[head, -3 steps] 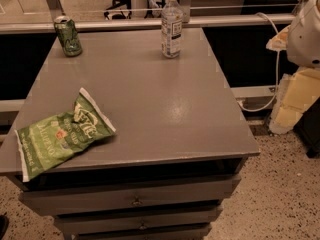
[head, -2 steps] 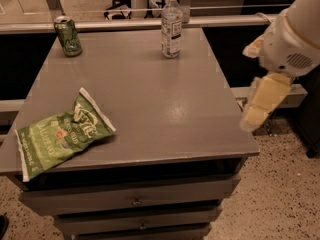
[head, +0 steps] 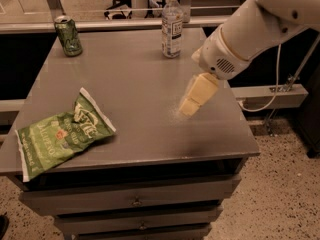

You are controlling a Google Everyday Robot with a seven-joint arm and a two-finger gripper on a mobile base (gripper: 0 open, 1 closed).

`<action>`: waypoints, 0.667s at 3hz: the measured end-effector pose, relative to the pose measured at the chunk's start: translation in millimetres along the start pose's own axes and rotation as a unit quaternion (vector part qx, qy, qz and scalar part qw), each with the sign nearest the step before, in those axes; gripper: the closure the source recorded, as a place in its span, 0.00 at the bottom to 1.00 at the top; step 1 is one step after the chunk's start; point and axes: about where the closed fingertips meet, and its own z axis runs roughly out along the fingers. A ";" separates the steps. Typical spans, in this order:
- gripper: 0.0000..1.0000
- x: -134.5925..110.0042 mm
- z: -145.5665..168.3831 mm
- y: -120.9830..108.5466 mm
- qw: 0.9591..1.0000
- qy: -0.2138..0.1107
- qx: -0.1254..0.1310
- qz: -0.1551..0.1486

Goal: Pick green can

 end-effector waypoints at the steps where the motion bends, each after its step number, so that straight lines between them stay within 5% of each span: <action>1: 0.00 -68.2 30.9 -8.8 0.998 -0.065 -0.001 0.001; 2: 0.00 -68.2 30.9 -8.8 0.998 -0.065 -0.001 0.001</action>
Offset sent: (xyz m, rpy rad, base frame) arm 0.0240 0.0556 0.0086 0.1023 -0.0240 0.0118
